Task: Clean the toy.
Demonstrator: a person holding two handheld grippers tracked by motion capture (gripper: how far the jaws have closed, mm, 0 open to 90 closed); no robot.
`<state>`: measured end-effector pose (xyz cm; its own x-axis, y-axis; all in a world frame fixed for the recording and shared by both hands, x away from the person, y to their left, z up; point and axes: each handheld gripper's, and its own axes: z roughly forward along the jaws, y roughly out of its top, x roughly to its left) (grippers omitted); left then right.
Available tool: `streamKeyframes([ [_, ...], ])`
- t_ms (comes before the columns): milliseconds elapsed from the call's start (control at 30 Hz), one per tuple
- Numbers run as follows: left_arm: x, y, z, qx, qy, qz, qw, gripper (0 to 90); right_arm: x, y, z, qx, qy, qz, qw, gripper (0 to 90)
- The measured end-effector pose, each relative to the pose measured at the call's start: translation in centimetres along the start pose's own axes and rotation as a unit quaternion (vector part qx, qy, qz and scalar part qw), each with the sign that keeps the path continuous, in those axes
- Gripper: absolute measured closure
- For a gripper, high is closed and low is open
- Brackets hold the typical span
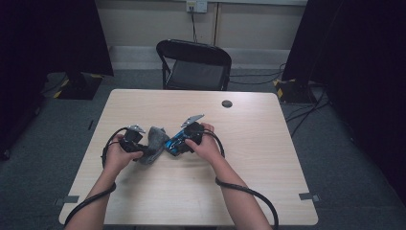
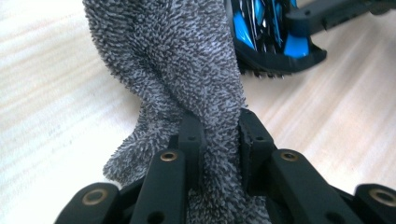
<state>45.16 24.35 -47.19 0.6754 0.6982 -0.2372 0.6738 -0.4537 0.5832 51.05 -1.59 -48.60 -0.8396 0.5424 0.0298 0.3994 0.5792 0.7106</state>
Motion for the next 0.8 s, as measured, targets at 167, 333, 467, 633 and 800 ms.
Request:
streamKeyframes([
  [167,-0.4,-1.1,-0.6,-0.001,-0.006,-0.002,1.0000,74.3,0.0,0.0,0.0,0.000,0.000,0.000,1.0000,3.5],
  [333,-0.9,-2.2,-1.4,0.006,-0.011,-0.001,0.9999,74.4,0.0,0.0,0.0,0.000,0.000,0.000,1.0000,3.4],
  [467,-1.2,-3.3,-2.3,0.004,-0.015,-0.006,0.9999,74.3,0.0,0.0,0.0,0.000,0.000,0.000,1.0000,3.4],
  [633,-0.8,-3.8,-3.7,-0.004,-0.006,-0.014,0.9999,74.2,0.0,-0.1,0.0,-0.004,0.000,-0.001,1.0000,3.4],
  [800,0.0,-3.2,-4.9,-0.023,0.005,-0.027,0.9994,74.2,0.0,-0.1,0.0,-0.002,0.000,0.000,1.0000,3.4],
])
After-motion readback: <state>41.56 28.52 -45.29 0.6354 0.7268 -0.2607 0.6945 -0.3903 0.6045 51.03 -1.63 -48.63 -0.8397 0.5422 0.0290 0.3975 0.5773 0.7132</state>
